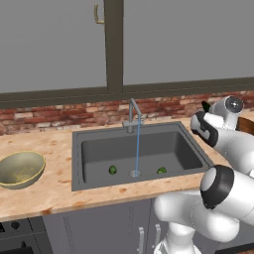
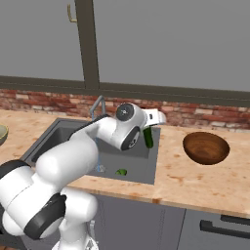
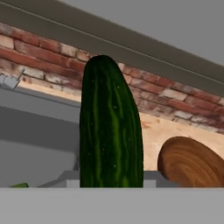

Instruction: Pick the avocados from the sink and place them in one bowl. Place the cucumber in the other bowl. Then turn off the sink faucet.

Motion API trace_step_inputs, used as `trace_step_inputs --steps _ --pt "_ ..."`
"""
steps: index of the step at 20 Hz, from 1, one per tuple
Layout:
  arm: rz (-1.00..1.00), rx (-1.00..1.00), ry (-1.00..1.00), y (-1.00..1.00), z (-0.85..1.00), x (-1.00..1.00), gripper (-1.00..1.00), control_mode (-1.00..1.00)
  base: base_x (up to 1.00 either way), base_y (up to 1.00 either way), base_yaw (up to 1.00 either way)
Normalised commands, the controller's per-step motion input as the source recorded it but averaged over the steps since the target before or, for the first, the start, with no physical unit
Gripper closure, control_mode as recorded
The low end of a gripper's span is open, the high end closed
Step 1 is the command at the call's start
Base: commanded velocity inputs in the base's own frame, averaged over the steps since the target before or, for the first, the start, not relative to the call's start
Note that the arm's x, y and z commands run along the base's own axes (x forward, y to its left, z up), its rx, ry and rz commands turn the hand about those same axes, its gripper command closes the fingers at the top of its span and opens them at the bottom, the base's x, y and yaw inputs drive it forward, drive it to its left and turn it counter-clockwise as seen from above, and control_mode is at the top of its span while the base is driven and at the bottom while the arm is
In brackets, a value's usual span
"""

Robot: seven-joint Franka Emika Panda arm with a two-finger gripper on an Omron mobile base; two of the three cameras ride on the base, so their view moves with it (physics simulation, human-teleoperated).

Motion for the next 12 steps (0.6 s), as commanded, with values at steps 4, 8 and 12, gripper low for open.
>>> trace_step_inputs --steps 4,8,12 --pt "0.01 -0.11 0.0 -0.32 0.01 -0.03 1.0 -1.0 0.0 0.0 0.0" --pt "0.02 -0.18 0.0 -0.2 0.13 -0.07 1.0 -1.0 0.0 0.0 0.0" --pt "0.02 -0.15 0.0 -0.18 0.04 -0.05 1.0 -1.0 0.0 0.0 0.0"
